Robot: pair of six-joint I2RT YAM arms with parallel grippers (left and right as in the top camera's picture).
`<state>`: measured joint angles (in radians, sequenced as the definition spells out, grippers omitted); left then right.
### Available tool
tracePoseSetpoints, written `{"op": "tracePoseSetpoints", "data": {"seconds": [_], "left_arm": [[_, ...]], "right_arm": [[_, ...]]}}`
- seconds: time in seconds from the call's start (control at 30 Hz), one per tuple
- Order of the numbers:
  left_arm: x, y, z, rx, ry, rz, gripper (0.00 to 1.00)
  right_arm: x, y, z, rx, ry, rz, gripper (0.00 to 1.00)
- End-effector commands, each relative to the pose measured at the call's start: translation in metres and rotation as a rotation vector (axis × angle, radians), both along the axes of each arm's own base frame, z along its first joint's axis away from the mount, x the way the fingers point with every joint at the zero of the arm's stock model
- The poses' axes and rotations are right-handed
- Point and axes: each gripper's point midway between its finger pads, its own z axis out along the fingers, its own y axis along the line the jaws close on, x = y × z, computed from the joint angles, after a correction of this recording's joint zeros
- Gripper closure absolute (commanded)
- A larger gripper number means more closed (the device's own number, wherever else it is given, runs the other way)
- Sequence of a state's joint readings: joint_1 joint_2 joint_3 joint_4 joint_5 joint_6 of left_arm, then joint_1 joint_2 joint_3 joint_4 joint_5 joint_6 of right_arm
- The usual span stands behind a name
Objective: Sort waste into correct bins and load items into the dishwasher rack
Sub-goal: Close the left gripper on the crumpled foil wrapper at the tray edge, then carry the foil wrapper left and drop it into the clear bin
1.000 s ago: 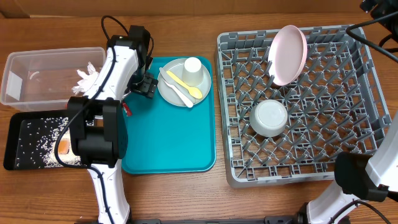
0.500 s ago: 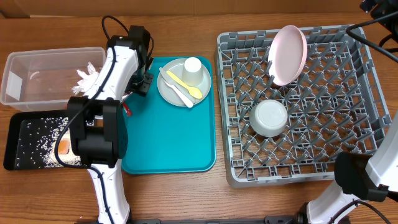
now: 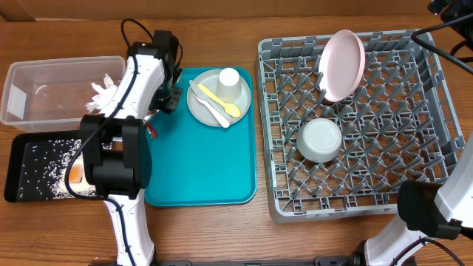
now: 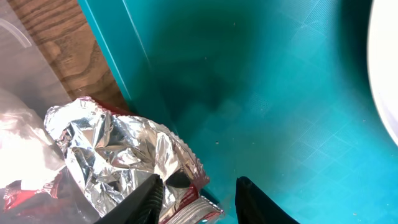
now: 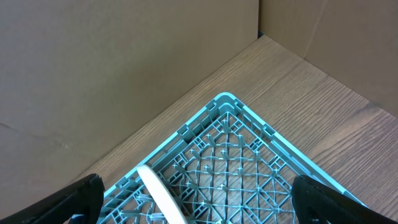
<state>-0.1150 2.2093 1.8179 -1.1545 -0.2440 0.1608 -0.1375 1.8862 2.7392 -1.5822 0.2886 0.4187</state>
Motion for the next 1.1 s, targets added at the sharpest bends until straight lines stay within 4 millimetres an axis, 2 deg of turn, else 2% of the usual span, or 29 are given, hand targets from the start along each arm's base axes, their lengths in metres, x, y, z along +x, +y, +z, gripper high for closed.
{"op": "tracePoseSetpoints", "data": {"seconds": [0.0,0.1,0.27,0.33,0.37,0.6,0.73,0.83,1.07], "left_arm": [[-0.003,0.005,-0.007,0.005,0.019,0.007,0.60],[-0.002,0.010,-0.006,0.032,0.015,0.008,0.70],[-0.002,0.011,-0.006,0.039,0.014,0.008,0.79],[-0.001,0.011,-0.006,0.039,0.011,0.008,0.87],[-0.001,0.011,-0.006,0.039,0.011,0.008,0.96],[-0.001,0.009,-0.005,0.035,0.004,0.022,0.96],[-0.002,0.001,-0.002,0.021,0.006,0.026,0.96],[-0.001,-0.007,0.009,0.017,-0.008,0.028,0.96],[0.007,-0.018,0.052,0.007,-0.056,0.025,0.96]], "right_arm": [[0.000,-0.003,0.000,-0.003,-0.001,-0.012,0.00],[0.000,-0.003,0.000,-0.003,-0.002,-0.013,0.00],[0.000,-0.003,0.000,-0.003,-0.002,-0.012,0.00],[0.000,-0.003,0.000,-0.003,-0.002,-0.012,0.00],[0.000,-0.003,0.000,-0.003,-0.002,-0.012,0.00],[0.000,-0.003,0.000,-0.003,-0.002,-0.012,0.00],[0.000,-0.003,0.000,-0.003,-0.002,-0.012,0.00],[0.000,-0.003,0.000,-0.003,-0.002,-0.012,0.00],[0.000,-0.003,0.000,-0.003,-0.002,-0.012,0.00]]}}
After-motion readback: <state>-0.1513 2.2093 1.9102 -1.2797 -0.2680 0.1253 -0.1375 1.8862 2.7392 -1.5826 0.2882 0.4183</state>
